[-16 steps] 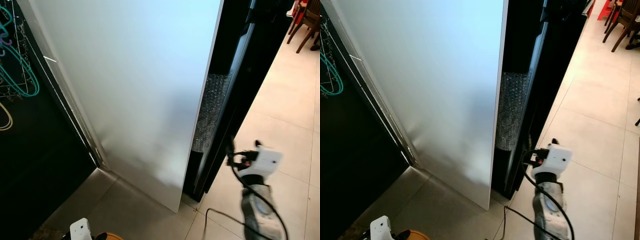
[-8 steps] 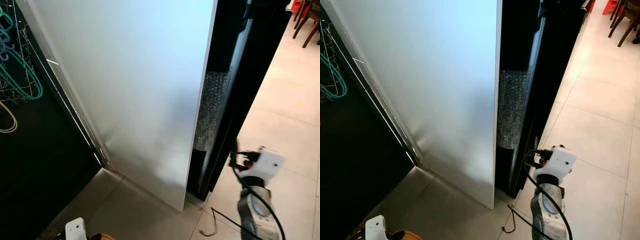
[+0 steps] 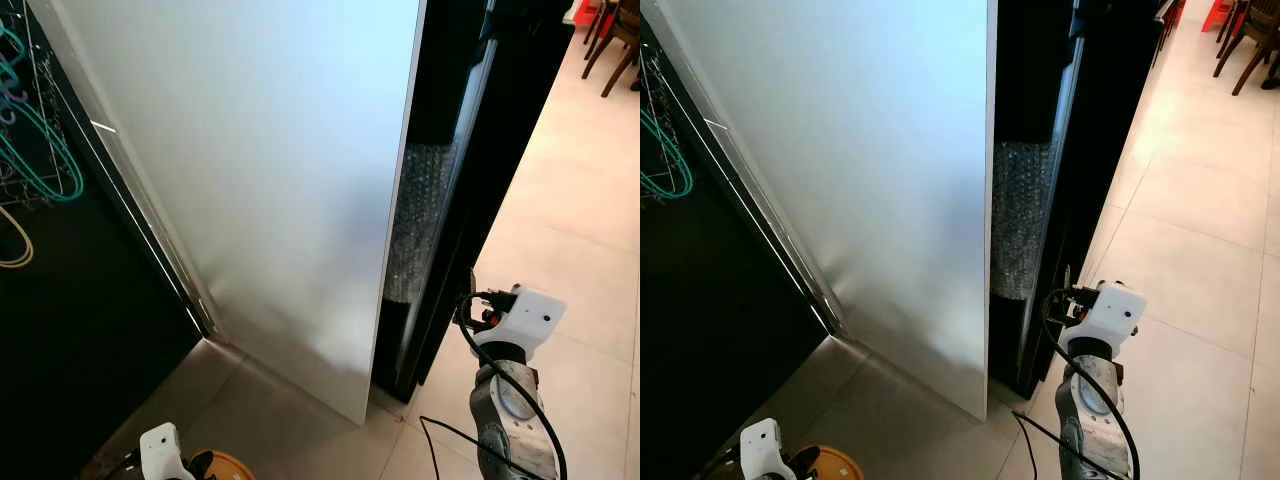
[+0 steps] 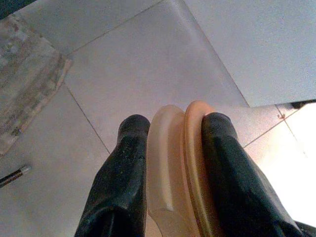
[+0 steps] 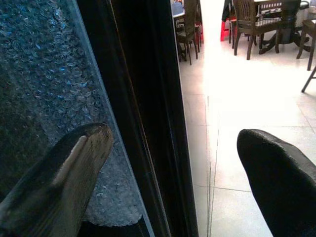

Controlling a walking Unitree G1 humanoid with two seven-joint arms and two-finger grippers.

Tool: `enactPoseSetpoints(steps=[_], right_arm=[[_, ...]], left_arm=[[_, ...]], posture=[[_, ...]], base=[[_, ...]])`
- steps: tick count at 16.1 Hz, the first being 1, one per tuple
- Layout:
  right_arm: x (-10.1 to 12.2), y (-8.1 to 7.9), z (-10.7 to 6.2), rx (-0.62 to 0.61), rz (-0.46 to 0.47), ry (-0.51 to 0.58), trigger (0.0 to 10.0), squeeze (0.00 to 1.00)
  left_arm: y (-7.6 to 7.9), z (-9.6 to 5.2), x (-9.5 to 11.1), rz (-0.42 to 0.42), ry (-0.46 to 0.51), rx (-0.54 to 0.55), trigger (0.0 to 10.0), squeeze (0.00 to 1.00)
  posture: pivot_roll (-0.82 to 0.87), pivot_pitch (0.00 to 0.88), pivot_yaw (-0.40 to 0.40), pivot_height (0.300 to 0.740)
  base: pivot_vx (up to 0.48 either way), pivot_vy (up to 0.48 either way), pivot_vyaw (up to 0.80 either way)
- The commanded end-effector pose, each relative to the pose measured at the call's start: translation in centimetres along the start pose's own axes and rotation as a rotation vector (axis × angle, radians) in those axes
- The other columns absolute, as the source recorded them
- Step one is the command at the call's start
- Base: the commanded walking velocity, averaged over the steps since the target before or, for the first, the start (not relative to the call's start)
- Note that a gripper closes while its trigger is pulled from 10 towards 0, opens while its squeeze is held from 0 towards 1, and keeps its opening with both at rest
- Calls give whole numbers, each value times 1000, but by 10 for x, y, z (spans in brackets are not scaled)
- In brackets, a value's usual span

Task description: Restocking fridge

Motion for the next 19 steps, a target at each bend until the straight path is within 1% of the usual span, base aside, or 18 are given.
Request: enactPoseSetpoints(steps=[1, 2, 7, 9, 10, 12, 14, 15, 17, 18, 19], right_arm=[[6, -6, 1, 19, -2, 17, 10000, 0], [5, -8, 2, 30, -12, 7, 10000, 0], [6, -10, 4, 37, -14, 3, 10000, 0], [7, -9, 4, 24, -14, 7, 10000, 0], [7, -8, 4, 11, -14, 8, 10000, 0], [4, 1, -1, -59, -8, 2, 10000, 0], [4, 7, -3, -99, -20, -4, 10000, 0], [4, 10, -4, -113, -16, -1, 10000, 0], [3, 10, -5, -111, -11, -2, 10000, 0], [3, 9, -5, -105, -13, -5, 10000, 0], [4, 6, -4, -95, -11, 1, 10000, 0]], left_arm=[[-5, -1, -3, 5, -10, 20, 10000, 0], [-7, -2, -3, -6, -10, 28, 10000, 0], [-11, -3, -8, -1, -22, 31, 10000, 0], [-10, -3, -9, -4, -23, 29, 10000, 0], [-10, -3, -9, -5, -24, 29, 10000, 0], [-10, -3, -11, -11, -26, 31, 10000, 0], [-12, -4, -12, -11, -30, 36, 10000, 0], [-13, -4, -13, -10, -33, 38, 10000, 0], [-16, -5, -15, -9, -40, 44, 10000, 0], [-16, -5, -15, -9, -40, 45, 10000, 0], [-17, -5, -15, -10, -38, 46, 10000, 0]], posture=[[-66, 0, 48, 740], [-66, 0, 48, 740], [-68, 0, 45, 740], [-60, 0, 37, 740], [-60, 0, 37, 740], [-61, 0, 38, 740], [-61, 0, 40, 740], [-61, 0, 39, 740], [-61, 0, 42, 740], [-60, 0, 42, 740], [-58, 0, 41, 740]], base=[[262, 0, 0], [266, 0, 0], [277, 0, 0], [0, 0, 0], [0, 0, 0], [0, 0, 0], [0, 0, 0], [0, 0, -656], [0, 0, -788], [0, 0, -788], [0, 0, 0]])
Point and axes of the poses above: a point about 5 cm out from each wrist's last joint towards the gripper, its own z axis pointing out of the wrist towards the gripper, its own x axis along the axis of the wrist's last joint, y = z × x, the point moved 2 cm from there along z, pointing out of the wrist towards the gripper, and after that the axes turned 5 degrees about -z, right-handed, at the moved point
